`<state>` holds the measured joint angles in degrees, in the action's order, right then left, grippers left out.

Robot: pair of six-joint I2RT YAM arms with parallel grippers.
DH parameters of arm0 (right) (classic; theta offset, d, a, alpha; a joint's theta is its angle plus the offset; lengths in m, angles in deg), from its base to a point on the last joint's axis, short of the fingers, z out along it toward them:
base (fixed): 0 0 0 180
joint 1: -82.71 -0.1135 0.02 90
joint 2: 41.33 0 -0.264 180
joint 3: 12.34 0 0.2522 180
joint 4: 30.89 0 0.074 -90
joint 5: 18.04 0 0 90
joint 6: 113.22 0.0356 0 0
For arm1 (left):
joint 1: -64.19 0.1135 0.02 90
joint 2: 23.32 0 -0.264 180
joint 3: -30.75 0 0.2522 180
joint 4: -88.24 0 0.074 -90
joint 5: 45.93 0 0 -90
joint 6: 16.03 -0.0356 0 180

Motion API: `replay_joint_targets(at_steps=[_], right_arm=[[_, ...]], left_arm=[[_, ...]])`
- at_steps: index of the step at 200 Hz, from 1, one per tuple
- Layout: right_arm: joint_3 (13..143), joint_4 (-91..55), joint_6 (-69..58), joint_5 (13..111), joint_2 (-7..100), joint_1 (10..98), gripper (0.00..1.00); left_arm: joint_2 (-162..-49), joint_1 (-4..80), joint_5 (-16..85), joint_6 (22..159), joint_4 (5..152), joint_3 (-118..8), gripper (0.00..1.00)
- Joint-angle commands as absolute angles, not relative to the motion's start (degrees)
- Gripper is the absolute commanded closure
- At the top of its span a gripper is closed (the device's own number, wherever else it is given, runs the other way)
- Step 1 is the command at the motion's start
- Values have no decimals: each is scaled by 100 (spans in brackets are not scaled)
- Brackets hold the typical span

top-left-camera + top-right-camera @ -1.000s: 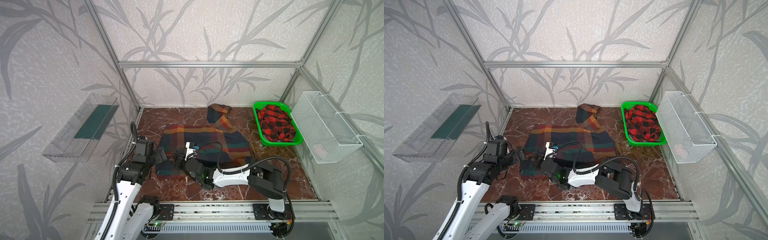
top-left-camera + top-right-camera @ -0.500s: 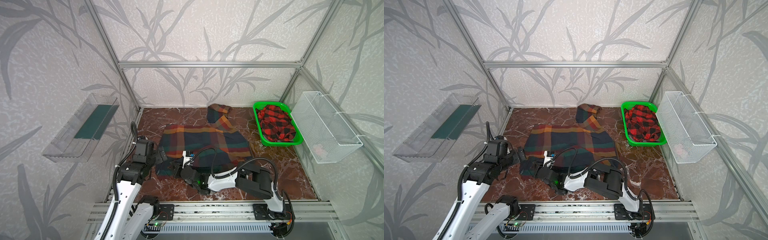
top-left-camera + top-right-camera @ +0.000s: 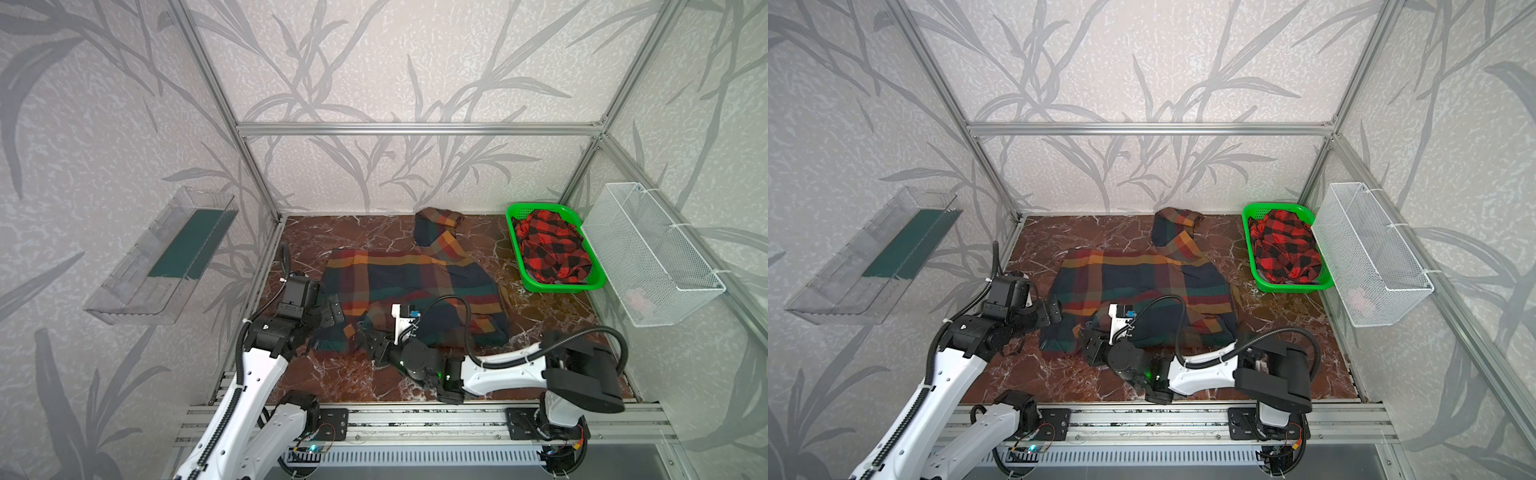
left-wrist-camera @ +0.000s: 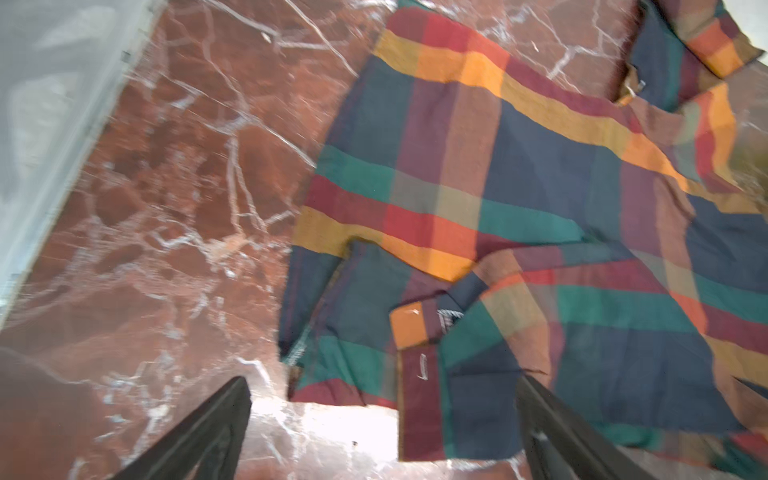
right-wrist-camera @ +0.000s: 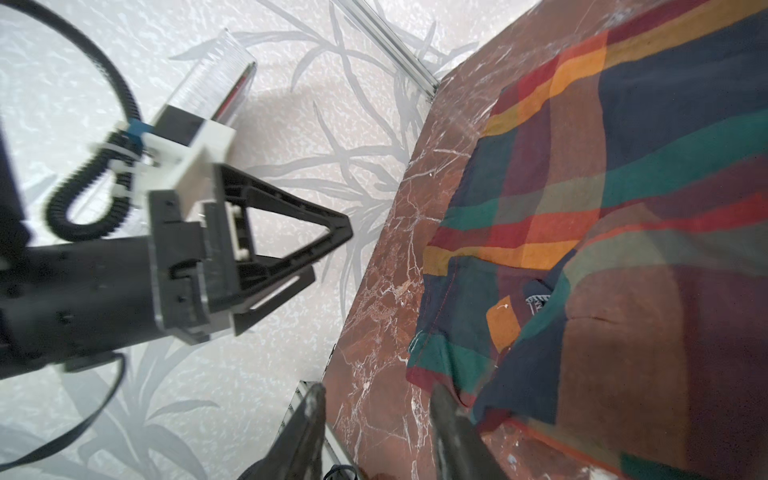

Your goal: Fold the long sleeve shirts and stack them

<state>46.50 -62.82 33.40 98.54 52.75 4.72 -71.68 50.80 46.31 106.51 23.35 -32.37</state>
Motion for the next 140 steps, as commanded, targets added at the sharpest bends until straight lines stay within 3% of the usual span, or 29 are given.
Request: replay_joint_targets(at_steps=[1, 83, 140], right_arm=[[4490, -6439, 2612, 10017, 4651, 438, 57], [3842, -5618, 1035, 9794, 2854, 770, 52], [3385, -5246, 1168, 9484, 2254, 1095, 50]], left_arm=[[-7346, 4833, 4049, 11318, 2319, -2969, 1], [-7369, 4242, 2794, 12987, 3357, -1558, 5], [-6402, 3647, 3735, 12020, 2890, -1900, 7]])
